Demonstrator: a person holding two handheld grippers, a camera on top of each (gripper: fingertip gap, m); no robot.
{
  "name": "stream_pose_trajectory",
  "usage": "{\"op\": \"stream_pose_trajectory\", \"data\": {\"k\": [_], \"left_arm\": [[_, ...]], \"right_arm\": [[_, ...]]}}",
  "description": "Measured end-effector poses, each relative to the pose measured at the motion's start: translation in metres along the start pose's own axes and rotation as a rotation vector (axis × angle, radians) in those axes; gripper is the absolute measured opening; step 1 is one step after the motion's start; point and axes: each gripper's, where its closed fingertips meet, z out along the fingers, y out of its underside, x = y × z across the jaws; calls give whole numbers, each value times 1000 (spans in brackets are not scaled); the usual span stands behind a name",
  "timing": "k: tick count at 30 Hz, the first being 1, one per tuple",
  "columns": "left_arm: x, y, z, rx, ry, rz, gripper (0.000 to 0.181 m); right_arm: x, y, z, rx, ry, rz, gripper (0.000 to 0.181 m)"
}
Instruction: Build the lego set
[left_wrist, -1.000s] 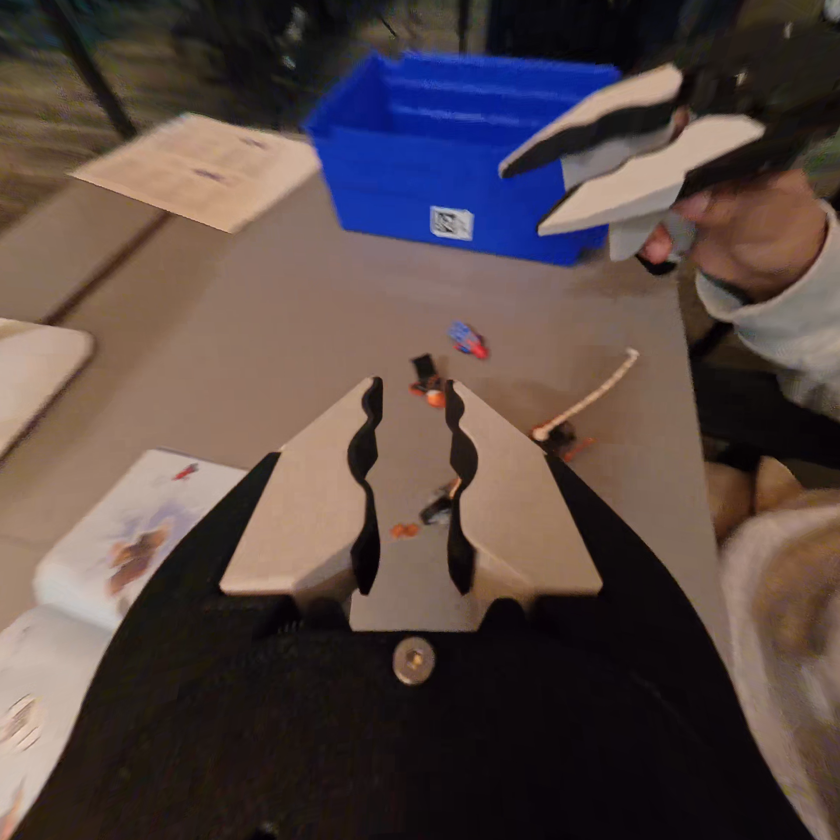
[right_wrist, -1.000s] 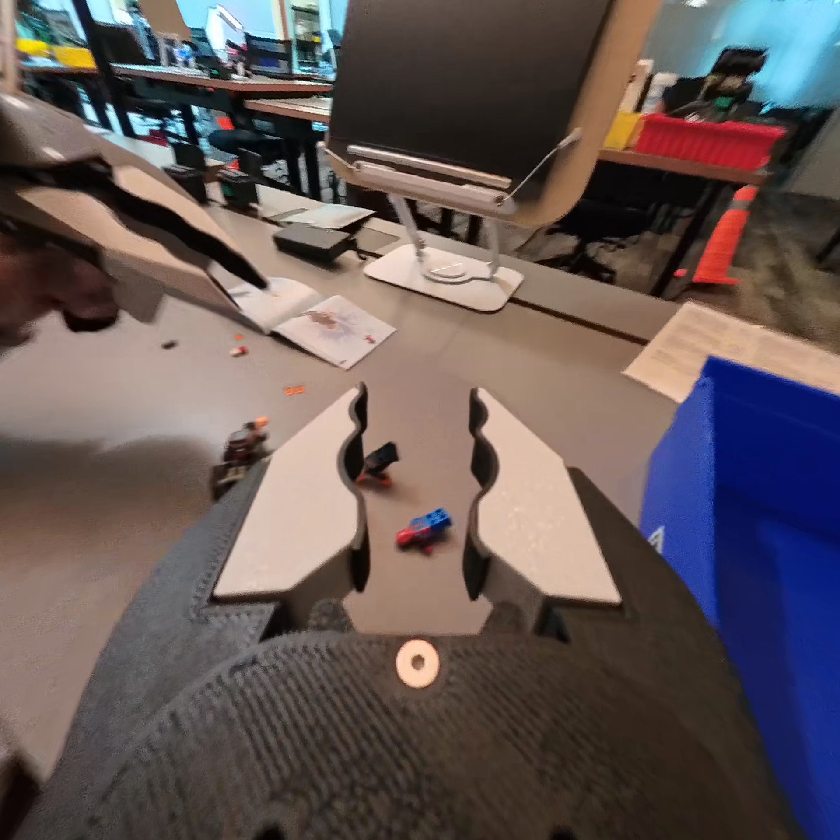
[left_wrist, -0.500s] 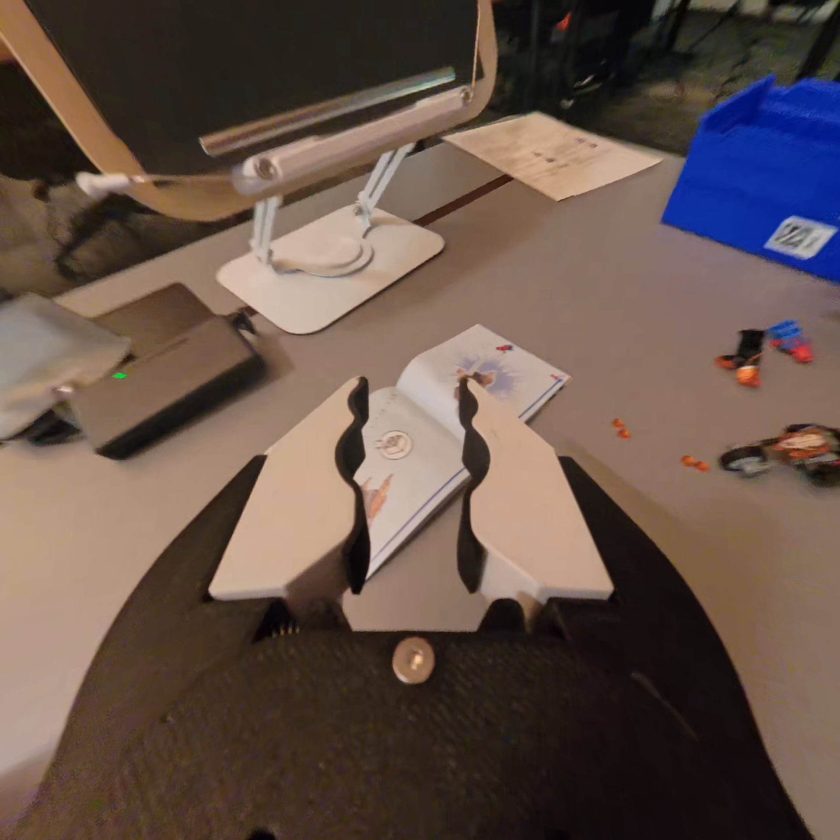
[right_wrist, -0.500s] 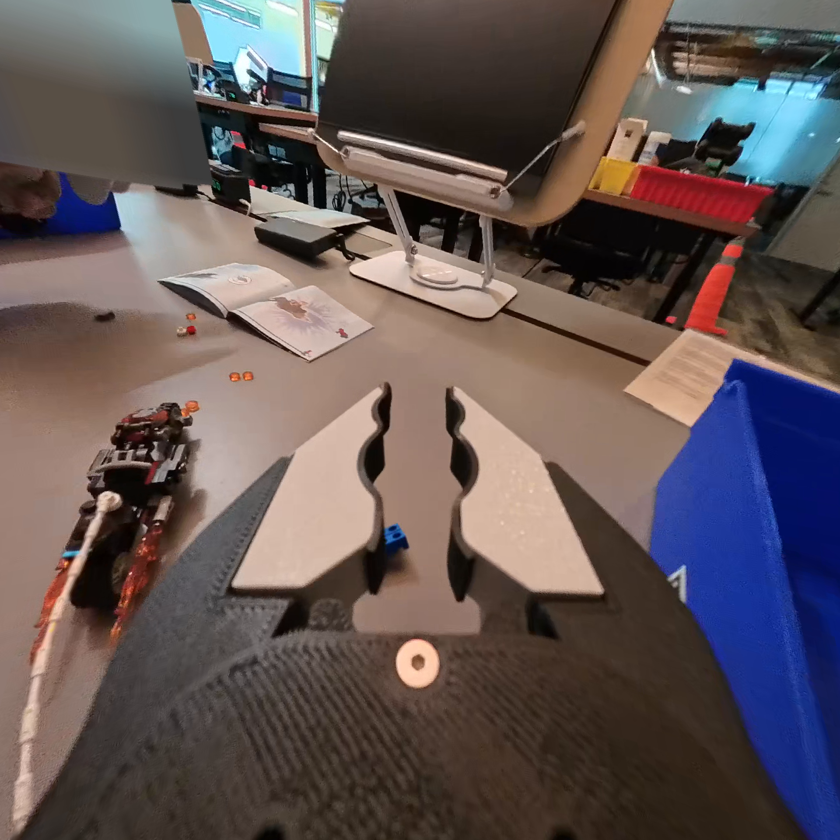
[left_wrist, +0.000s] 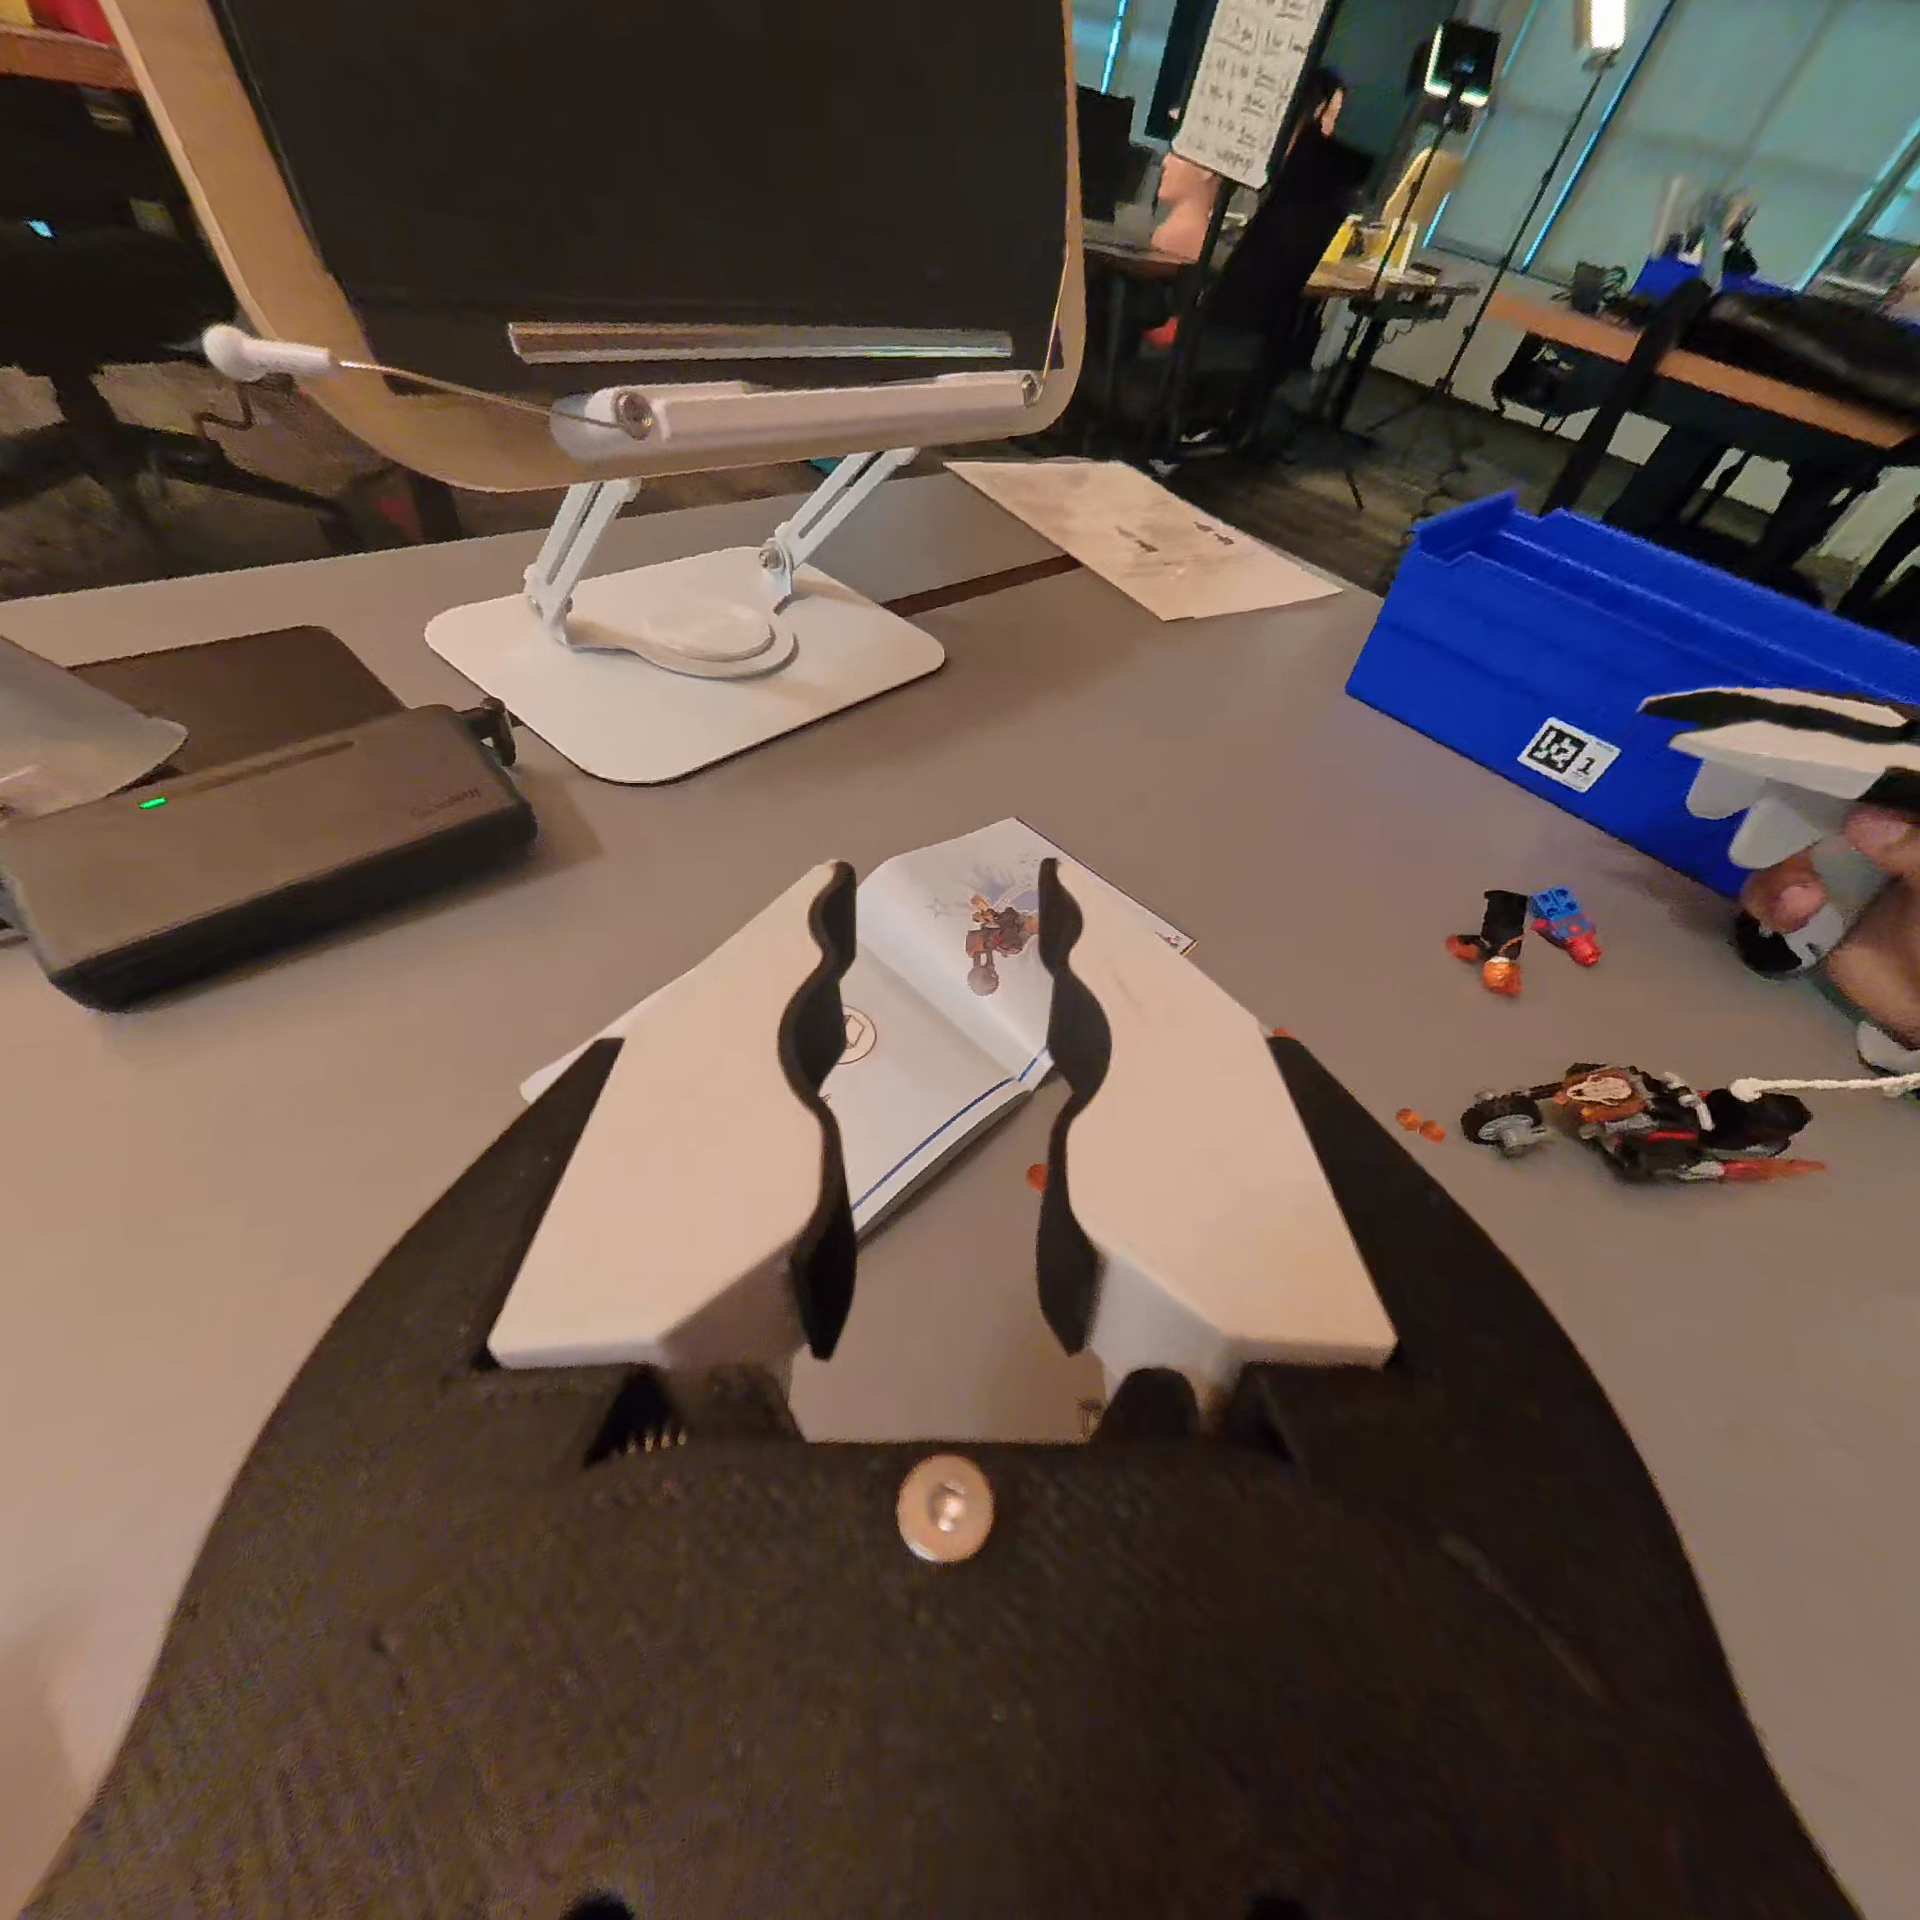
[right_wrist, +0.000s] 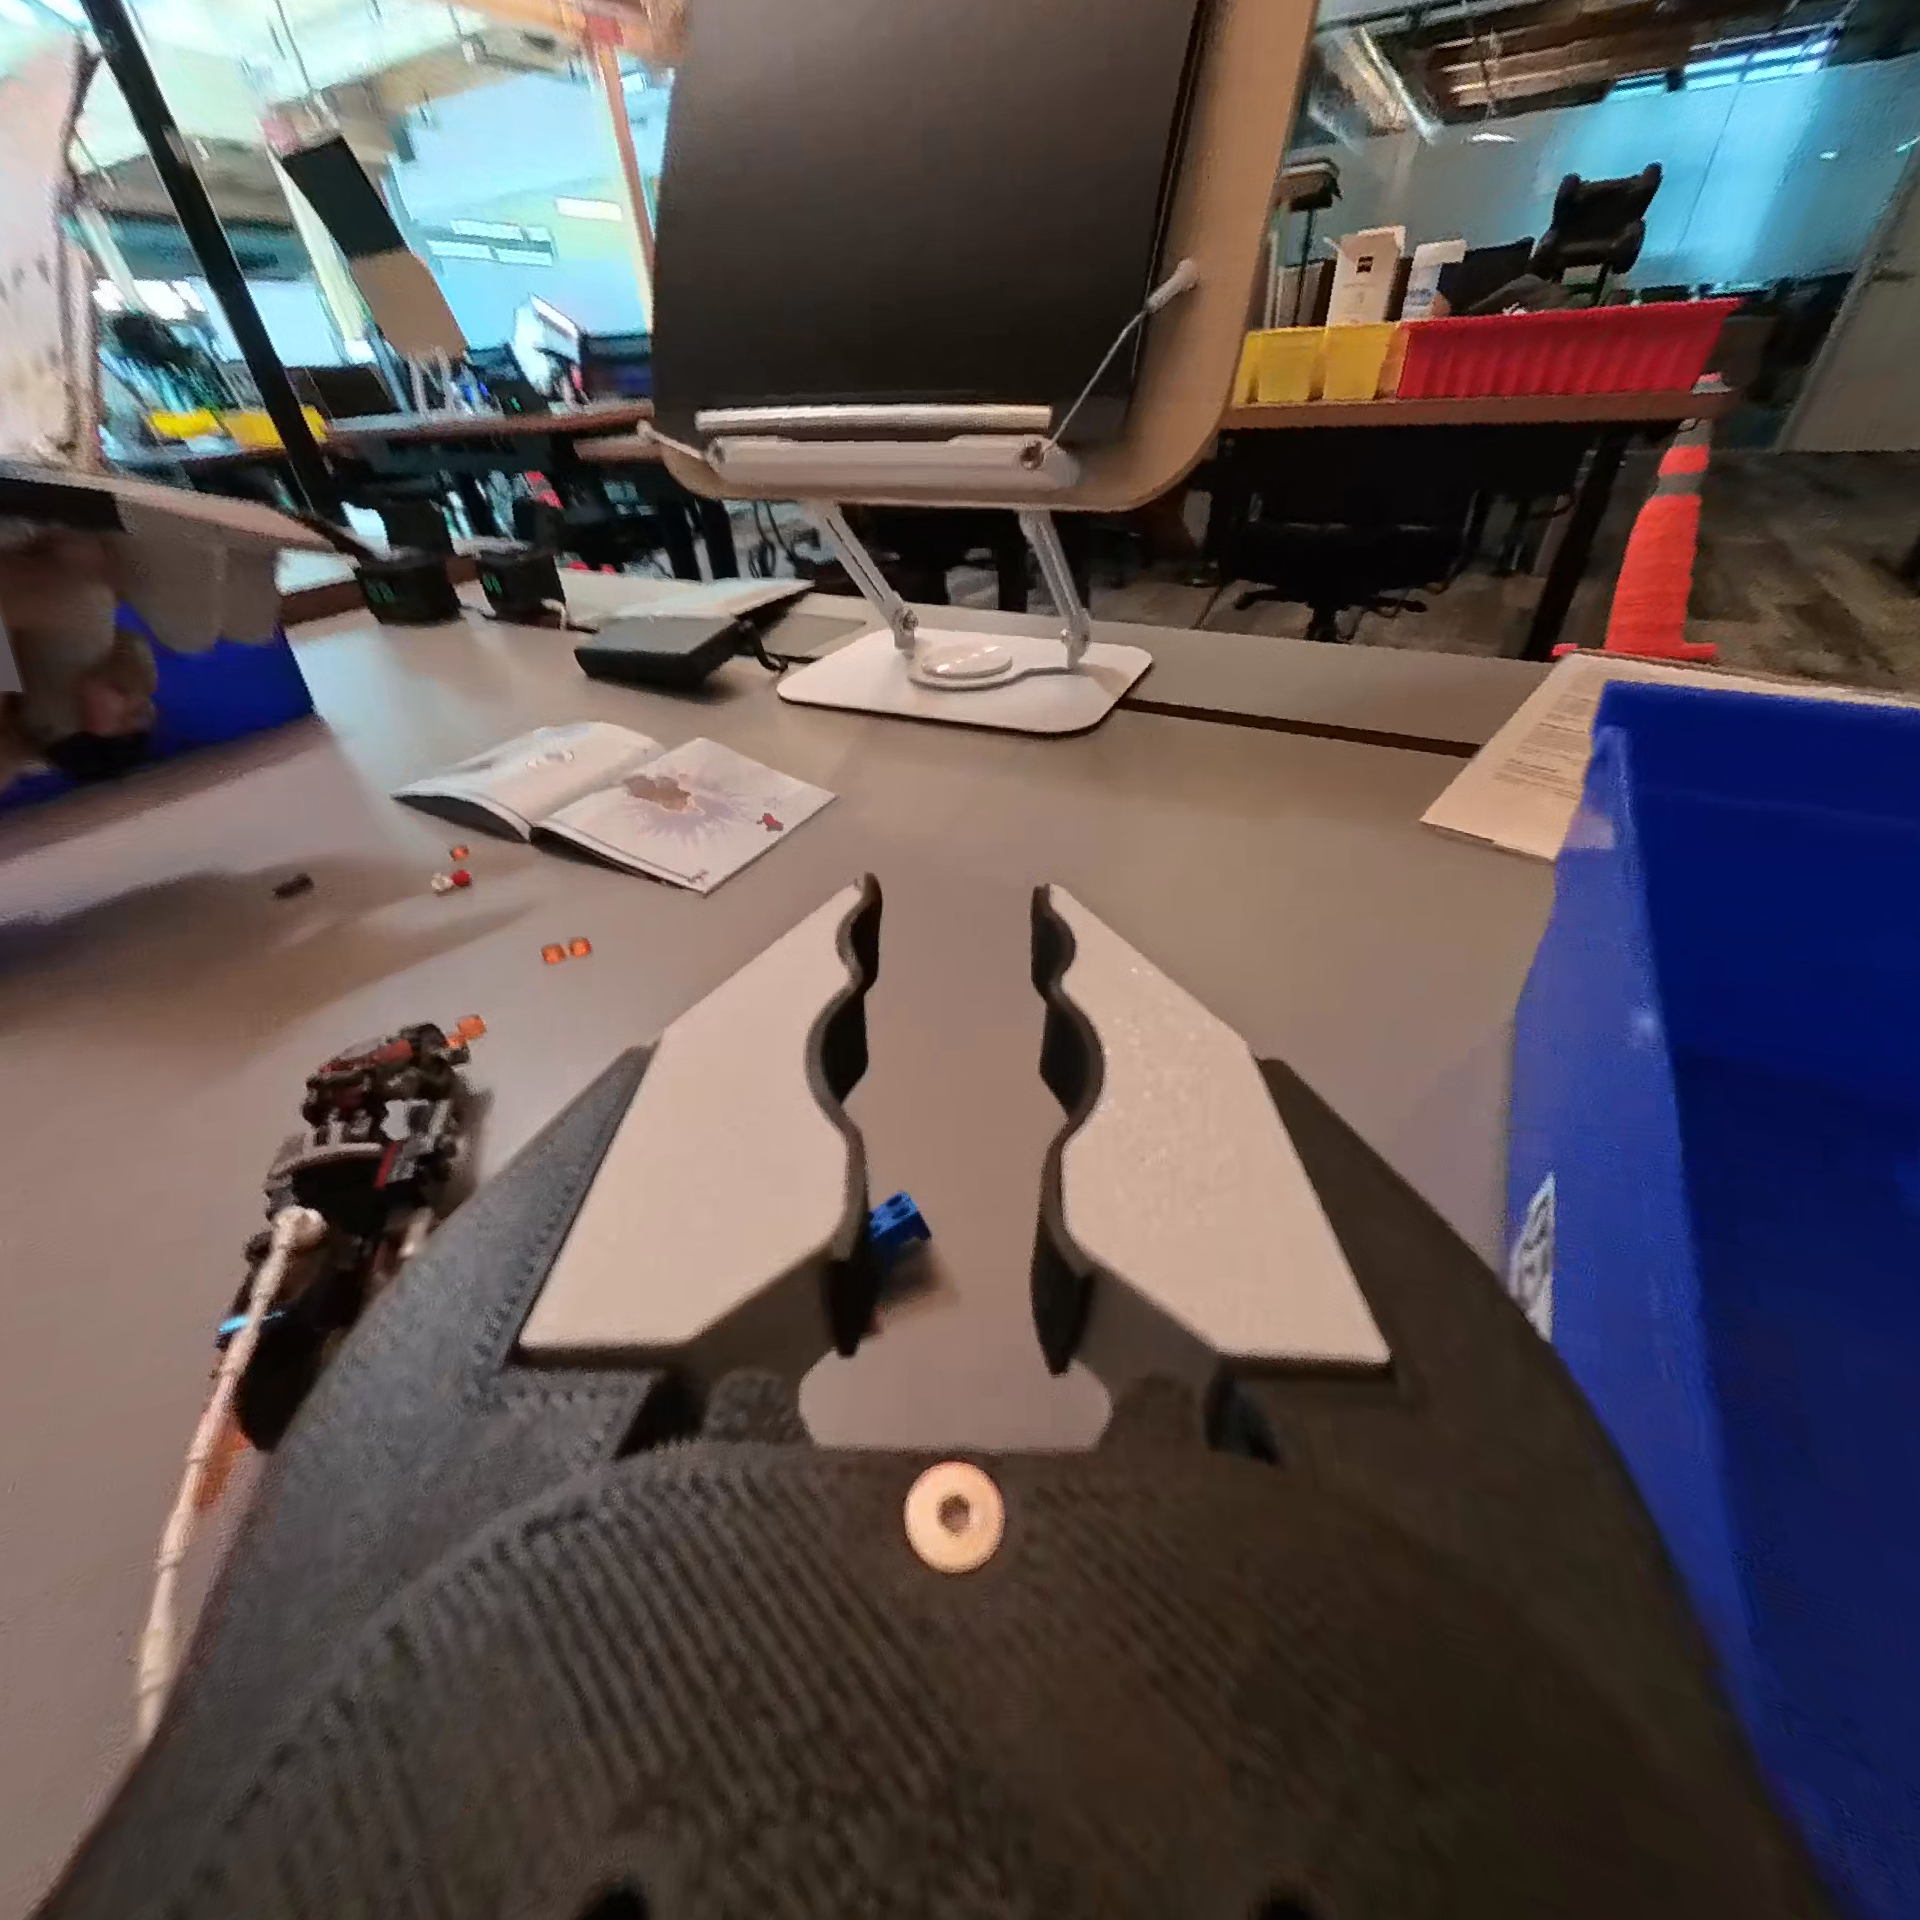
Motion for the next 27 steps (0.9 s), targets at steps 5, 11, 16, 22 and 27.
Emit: {"op": "stream_pose_trajectory", "data": {"k": [5,11,16,22,27], "left_arm": [[5,-1,-1,4,-7,41,36],[12,-9,-9,52,49,31,41],[19,-22,-19,142,143,-35,42],[21,-30,-28,203,208,-83,42],[16,-37,-37,255,226,-122,42]], "right_arm": [[-1,-7,-4,53,-54,90,28],[-3,-4,-3,20,-15,7,26],[-5,-4,-3,23,-5,-16,24],[-4,-6,-6,37,-9,9,24],[-4,-3,-6,24,1,0,24]]}}
